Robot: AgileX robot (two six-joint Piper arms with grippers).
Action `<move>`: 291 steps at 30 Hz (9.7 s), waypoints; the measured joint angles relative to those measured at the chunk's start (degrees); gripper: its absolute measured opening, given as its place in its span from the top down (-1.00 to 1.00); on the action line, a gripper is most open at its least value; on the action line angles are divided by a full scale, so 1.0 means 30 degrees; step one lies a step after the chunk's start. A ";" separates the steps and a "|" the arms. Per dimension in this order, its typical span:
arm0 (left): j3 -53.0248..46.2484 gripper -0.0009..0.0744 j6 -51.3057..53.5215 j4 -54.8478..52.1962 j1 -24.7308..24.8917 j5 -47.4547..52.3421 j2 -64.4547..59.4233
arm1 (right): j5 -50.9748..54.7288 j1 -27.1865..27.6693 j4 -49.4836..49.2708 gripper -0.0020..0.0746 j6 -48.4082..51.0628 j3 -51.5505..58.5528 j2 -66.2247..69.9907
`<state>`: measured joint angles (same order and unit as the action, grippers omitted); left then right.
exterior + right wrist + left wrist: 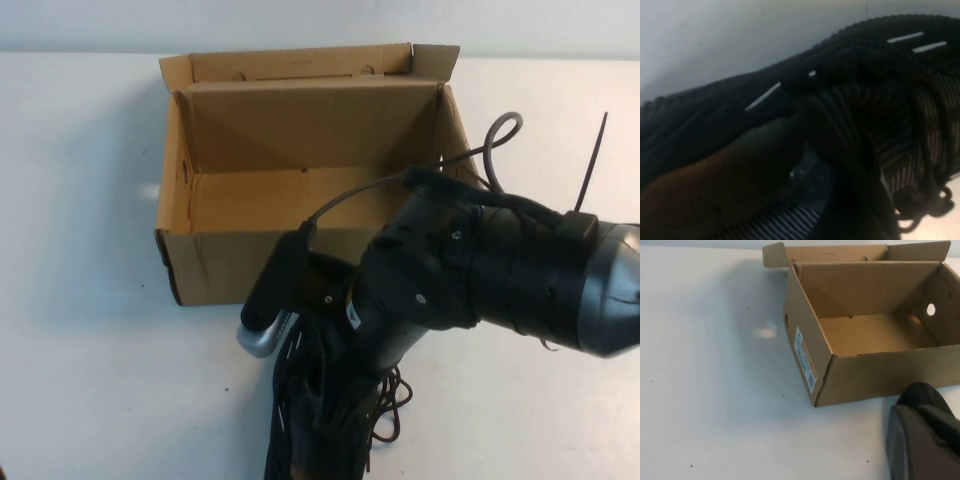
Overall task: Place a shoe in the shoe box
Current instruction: Pick up the shoe from the table, then hand over the shoe
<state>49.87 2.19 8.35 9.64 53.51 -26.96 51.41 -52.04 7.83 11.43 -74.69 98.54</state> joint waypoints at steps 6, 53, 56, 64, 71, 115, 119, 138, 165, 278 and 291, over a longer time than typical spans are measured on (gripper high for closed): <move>0.0011 0.98 0.0000 0.0000 0.0000 0.0000 0.0000 | -0.0200 0.0000 -0.1130 -0.14 0.0200 0.0000 0.0040; 0.0011 0.25 0.5913 0.3524 0.0000 0.1993 0.0000 | 0.6761 -0.0058 -0.4973 0.95 -0.5165 -1.1531 0.2628; 0.0011 -0.22 0.7437 0.4791 0.0000 0.1785 0.0000 | 0.6882 -0.0058 -0.4973 0.95 -0.5638 -1.2364 0.2628; 0.0011 -0.54 1.0868 0.6270 0.0000 0.0817 0.0000 | 0.6969 0.0297 -0.4973 0.95 -0.7314 -1.4221 0.2712; 0.0011 -0.56 1.3850 0.6894 0.0000 0.0443 -0.0400 | 0.7092 0.0866 -0.5044 0.95 -0.7618 -1.5090 0.3499; 0.3667 -0.56 1.9007 0.6757 0.4383 -0.3080 -1.0883 | 0.7246 0.5199 -1.0384 0.96 -0.5774 -1.8344 0.5817; 0.3667 -0.56 1.6959 0.4826 0.4594 -0.3949 -1.1464 | 0.7246 0.5199 -1.0384 0.96 -0.5743 -1.8344 0.5817; 0.3667 0.77 1.5196 0.4095 0.4594 -0.4368 -1.1564 | 0.7246 0.5312 -1.1476 0.96 -0.4027 -1.8344 0.5857; 0.4085 0.78 1.5170 0.3366 0.4594 -0.4145 -1.1030 | 0.6108 0.5312 -1.1709 -0.14 0.7544 -1.8459 0.4598; 0.5561 0.79 1.4351 0.3283 0.4633 -0.3835 -0.8342 | 0.6427 0.7105 -0.2193 0.99 -0.4427 -1.0806 0.5313; 0.5561 0.79 1.4240 0.3317 0.4633 -0.3773 -0.8342 | 0.6344 0.7105 -0.3449 0.99 -0.5088 -0.7363 0.5061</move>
<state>66.55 44.92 18.30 23.54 42.19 -51.98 70.44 -30.73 -2.52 -3.84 -96.78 113.72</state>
